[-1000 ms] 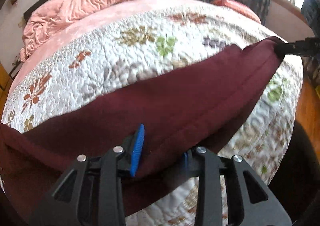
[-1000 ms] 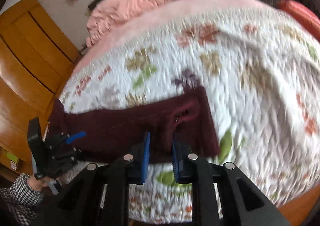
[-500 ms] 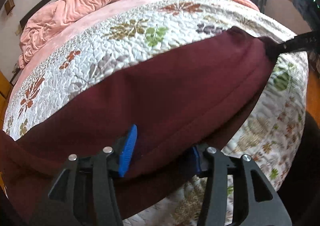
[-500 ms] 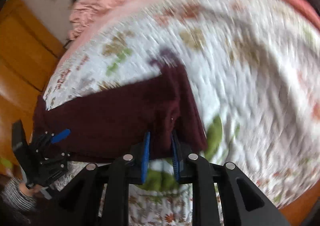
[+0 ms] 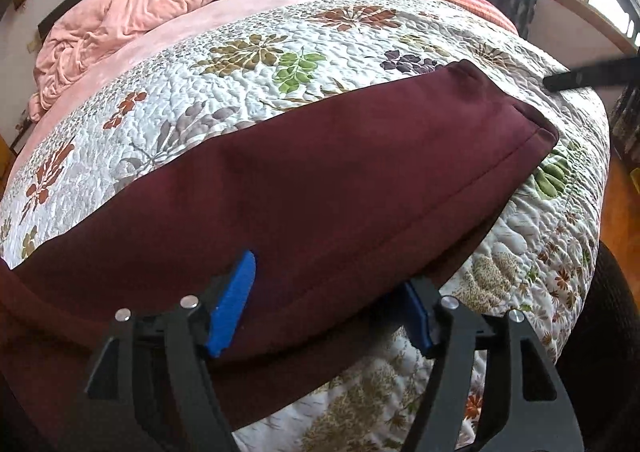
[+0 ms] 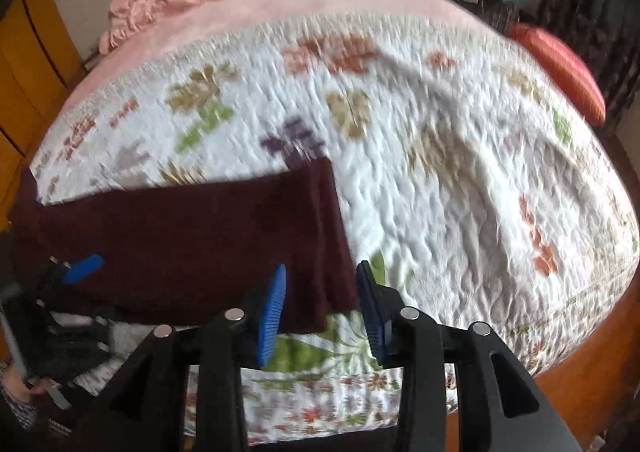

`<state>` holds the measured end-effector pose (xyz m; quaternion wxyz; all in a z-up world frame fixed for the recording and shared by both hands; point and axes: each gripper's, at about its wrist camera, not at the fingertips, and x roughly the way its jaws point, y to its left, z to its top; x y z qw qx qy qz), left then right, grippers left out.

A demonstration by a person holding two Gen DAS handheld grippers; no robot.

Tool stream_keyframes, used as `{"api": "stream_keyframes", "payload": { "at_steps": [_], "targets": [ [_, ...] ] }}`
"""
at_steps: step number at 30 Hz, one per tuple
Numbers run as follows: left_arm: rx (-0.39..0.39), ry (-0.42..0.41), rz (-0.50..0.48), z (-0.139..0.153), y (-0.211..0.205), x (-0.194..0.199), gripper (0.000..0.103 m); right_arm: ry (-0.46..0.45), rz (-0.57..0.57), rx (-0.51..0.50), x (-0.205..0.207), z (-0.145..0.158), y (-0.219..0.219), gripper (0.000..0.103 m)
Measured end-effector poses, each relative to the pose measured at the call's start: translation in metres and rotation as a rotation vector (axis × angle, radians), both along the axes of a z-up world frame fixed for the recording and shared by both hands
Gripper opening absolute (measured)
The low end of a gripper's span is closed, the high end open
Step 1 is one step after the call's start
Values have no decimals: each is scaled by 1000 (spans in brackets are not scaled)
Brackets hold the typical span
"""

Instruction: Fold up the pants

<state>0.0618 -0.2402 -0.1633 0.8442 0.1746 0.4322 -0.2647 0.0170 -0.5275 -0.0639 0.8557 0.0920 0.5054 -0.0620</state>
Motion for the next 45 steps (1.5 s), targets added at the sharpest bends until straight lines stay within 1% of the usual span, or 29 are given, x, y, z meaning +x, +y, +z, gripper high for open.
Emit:
{"api": "stream_keyframes", "payload": {
  "at_steps": [1,2,3,6,7,8,9,12,15,16,18,20,22,24,25,26,28,30,31,33,35,36,38,41,42,43,45],
  "targets": [
    [-2,0,2,0,0,0,67,-27,26,57,2,4,6,38],
    [-3,0,3,0,0,1,67,-26,64,120,6,1,14,38],
    [-4,0,5,0,0,1,68,-11,77,147,10,-6,21,37],
    [-9,-1,5,2,1,0,68,93,82,170,22,-41,33,37],
    [-17,3,5,5,3,0,68,146,61,157,24,-57,33,34],
    [-31,8,2,10,6,-2,68,164,45,167,24,-70,30,34],
    [-38,8,-1,13,8,-4,68,152,36,176,24,-73,29,34],
    [-70,-5,5,32,26,-14,68,156,33,175,25,-70,23,35],
    [-151,16,87,50,64,-16,70,164,46,135,29,-72,29,36],
    [-168,19,139,54,84,-15,71,164,45,129,31,-73,32,36],
    [-159,27,225,54,116,-11,72,166,37,124,31,-71,31,37],
    [-126,29,337,47,158,-7,72,166,37,115,29,-72,38,37],
    [-111,66,425,37,192,-2,67,165,37,103,30,-72,40,38],
    [-97,127,495,23,217,4,65,166,34,95,32,-74,43,39],
    [-93,154,509,16,225,7,63,167,31,92,33,-74,44,39],
    [-97,171,511,9,230,9,63,170,29,83,34,-74,45,39],
    [-111,156,499,3,232,8,65,173,27,70,38,-75,49,41],
    [-103,142,493,4,228,7,65,172,26,62,39,-71,52,43],
    [-103,138,489,4,227,7,66,163,23,61,39,-66,54,46],
    [-116,129,486,10,230,4,66,113,39,72,38,-49,64,47],
    [-120,97,496,19,236,-1,68,53,125,105,40,-28,88,52],
    [-119,81,506,23,241,-3,73,28,195,136,43,-19,107,58],
    [-130,65,543,31,260,-7,74,-17,366,221,50,-3,153,59],
    [-124,48,605,38,287,-13,75,-31,571,335,64,7,215,65],
    [-116,51,625,38,294,-13,75,-29,642,342,71,8,243,71],
    [-111,65,652,36,305,-14,75,-28,695,327,78,7,266,78],
    [-119,78,692,34,321,-16,75,-6,774,291,88,1,303,79]
  ]
}}
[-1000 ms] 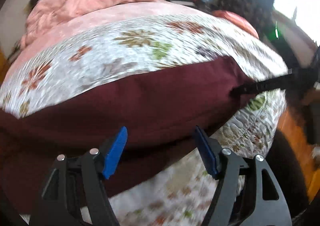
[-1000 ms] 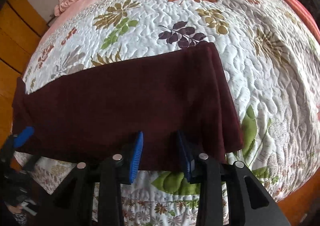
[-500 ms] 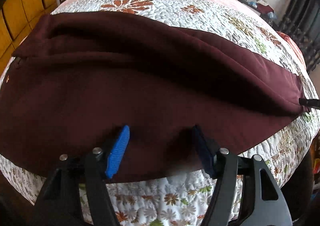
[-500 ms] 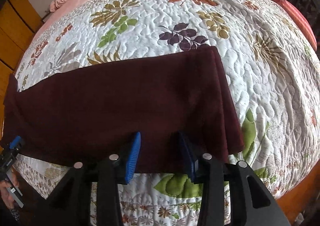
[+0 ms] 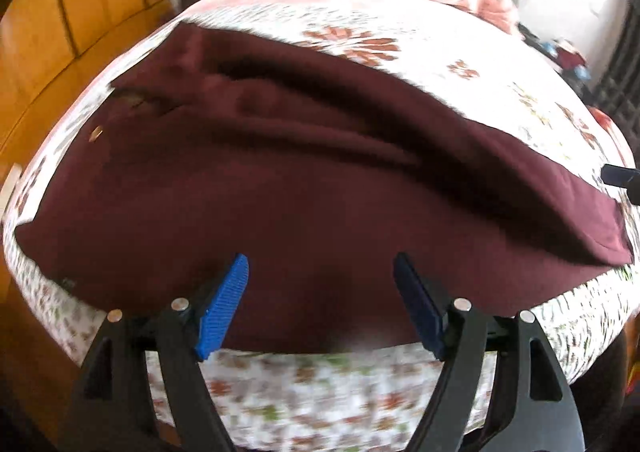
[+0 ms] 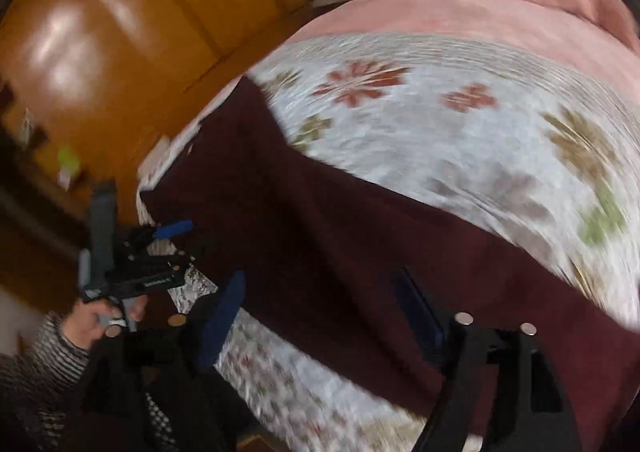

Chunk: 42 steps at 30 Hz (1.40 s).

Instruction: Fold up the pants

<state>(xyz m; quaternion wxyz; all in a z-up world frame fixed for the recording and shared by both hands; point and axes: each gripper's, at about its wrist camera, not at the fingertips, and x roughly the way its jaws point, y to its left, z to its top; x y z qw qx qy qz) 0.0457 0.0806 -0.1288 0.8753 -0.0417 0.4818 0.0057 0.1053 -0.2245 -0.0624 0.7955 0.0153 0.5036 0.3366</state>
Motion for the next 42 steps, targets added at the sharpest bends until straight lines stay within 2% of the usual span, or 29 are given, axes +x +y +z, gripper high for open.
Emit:
{"api": "stream_keyframes", "payload": {
  "at_steps": [3,6,7,8,10,12,20,24,27,29,31,33,35,36,37,39,42],
  "targets": [
    [-6,18,42,0,17,-5,76,27,83,-48,17,-14,41,79],
    [-18,31,83,-3,34,-8,78,31,117,-131,27,-29,63,79],
    [-26,36,99,-5,40,-9,79,42,122,-146,31,-34,70,74],
    [-28,37,107,-5,45,-11,79,54,122,-155,35,-39,75,67],
    [-36,40,118,-8,52,-12,79,70,119,-181,35,-46,80,18],
    [-45,41,112,-10,56,-12,80,78,101,-215,38,-49,81,4],
    [-20,30,95,-18,55,-1,86,-32,144,-138,7,-10,72,4],
    [-58,11,114,-18,62,-5,86,-70,200,-78,-15,3,71,4],
    [-69,11,117,-18,64,-5,86,-41,260,-88,-30,-11,81,3],
    [-63,13,117,-17,62,-4,86,-9,291,-162,-38,-39,95,3],
    [-68,12,117,-16,63,-4,86,10,288,-216,-41,-62,104,4],
    [-79,10,115,-14,65,-5,86,15,265,-219,-40,-74,108,4],
    [-91,-2,116,-8,72,-7,86,17,261,-211,-39,-72,108,7],
    [-93,-15,122,-4,76,-8,86,13,269,-208,-40,-70,107,13],
    [-89,-27,135,0,83,-9,86,18,286,-197,-41,-66,106,25],
    [-72,-45,162,5,94,-9,86,27,311,-174,-40,-55,106,38],
    [-69,-33,195,5,116,-7,86,7,325,-173,-36,-36,110,40]
  ]
}}
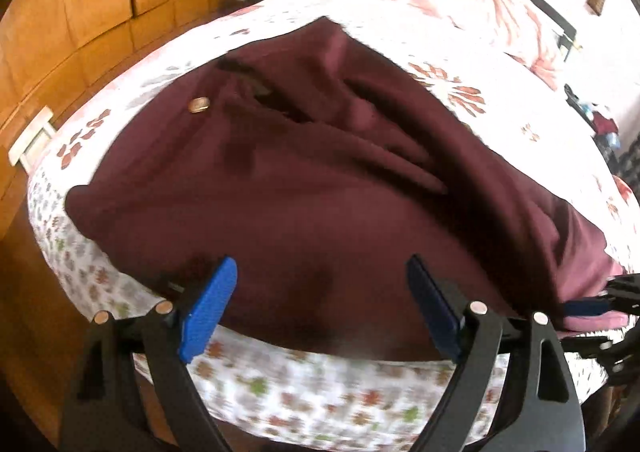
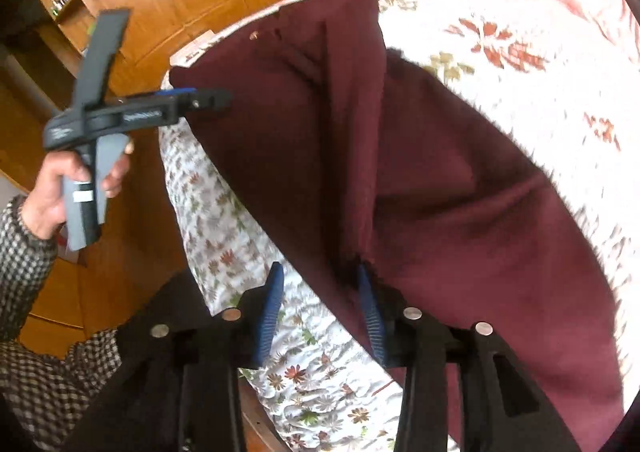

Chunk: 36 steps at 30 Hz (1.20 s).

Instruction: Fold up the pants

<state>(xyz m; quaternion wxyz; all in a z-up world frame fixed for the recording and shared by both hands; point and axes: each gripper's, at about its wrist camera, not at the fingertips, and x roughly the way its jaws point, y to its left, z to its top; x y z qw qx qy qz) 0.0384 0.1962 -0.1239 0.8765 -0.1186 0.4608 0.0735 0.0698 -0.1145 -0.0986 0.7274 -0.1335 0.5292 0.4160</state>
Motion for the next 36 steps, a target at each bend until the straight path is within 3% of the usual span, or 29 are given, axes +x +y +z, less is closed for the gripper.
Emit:
{"api": "stream_keyframes", "payload": {
  "at_steps": [5,8,15,19,23,26,27,28,29,32,36],
  "targets": [
    [-31,27,37,-6,32,6,86,60,-79,126,42,34,14,41],
    [-29,48,22,-12,38,12,86,112,-146,175,80,35,34,43],
    [-6,74,-26,-27,35,21,86,230,-307,227,164,16,81,64],
    [-48,48,-36,-29,42,19,86,321,-350,233,195,-4,109,70],
    [-108,30,-36,-29,49,18,86,343,-375,195,207,-23,133,70],
    [-130,20,-47,-30,51,18,87,359,-396,206,211,-30,146,60],
    [-139,16,-48,-30,52,19,87,357,-400,207,210,-31,147,51],
    [-150,11,-49,-31,53,19,87,348,-394,213,209,-31,150,28],
    [-159,7,-48,-31,54,19,87,351,-363,226,208,-28,154,14],
    [-171,-1,-49,-31,54,18,88,231,-284,205,199,-5,165,12],
    [-167,-8,-48,-32,51,16,88,118,-195,249,176,34,178,12]
  ]
}}
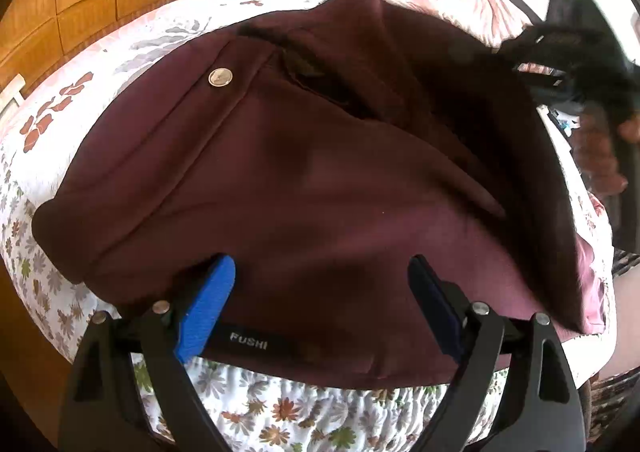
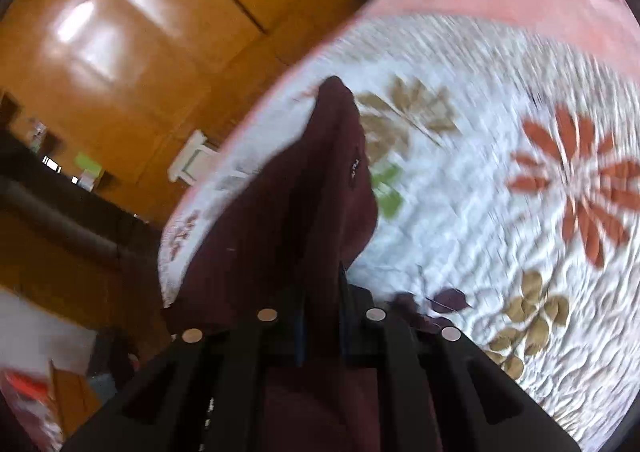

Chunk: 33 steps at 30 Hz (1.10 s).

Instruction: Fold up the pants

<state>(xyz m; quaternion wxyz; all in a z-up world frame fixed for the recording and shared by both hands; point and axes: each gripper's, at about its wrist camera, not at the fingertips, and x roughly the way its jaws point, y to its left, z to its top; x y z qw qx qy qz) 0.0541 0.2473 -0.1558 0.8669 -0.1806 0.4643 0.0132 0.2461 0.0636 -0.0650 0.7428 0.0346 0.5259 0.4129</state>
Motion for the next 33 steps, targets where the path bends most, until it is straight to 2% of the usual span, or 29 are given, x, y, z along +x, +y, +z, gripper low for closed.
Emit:
{"api": "stream_keyframes", "payload": {
  "at_steps": [2,5,8,10,14,15,17,19,21,24,27,30,33],
  "targets": [
    [-25,-10,11,2,3,-4,88,-91,62,-6,-21,19,11,12],
    [-125,-37,66,11,19,-16,78,-170,145,-8,-52,33,21,12],
    [-241,-59,139,17,41,-31,74,-247,251,-31,-92,33,27,12],
    [-262,-66,171,22,50,-40,74,-273,311,-43,-117,28,29,12],
    [-224,-90,219,35,60,-57,74,-286,371,-53,-145,17,32,12],
    [-198,-90,242,39,62,-62,78,-286,394,-67,-152,10,35,12],
    [-188,-92,260,42,66,-71,79,-264,429,-97,-163,-4,43,12],
    [-162,-35,266,36,68,-75,79,-263,449,-140,-172,-16,49,12],
    [-156,-16,274,29,69,-83,79,-255,462,-192,-177,-33,56,12],
    [-206,-1,279,20,71,-95,79,-246,464,-225,-178,-49,59,14],
    [-274,-29,283,16,77,-104,79,-229,445,-209,-174,-48,56,15],
    [-381,-61,271,18,79,-108,79,-180,401,-147,-159,-39,50,14],
    [-430,-82,270,17,81,-114,79,-111,332,-56,-141,-27,38,14]
  ]
}}
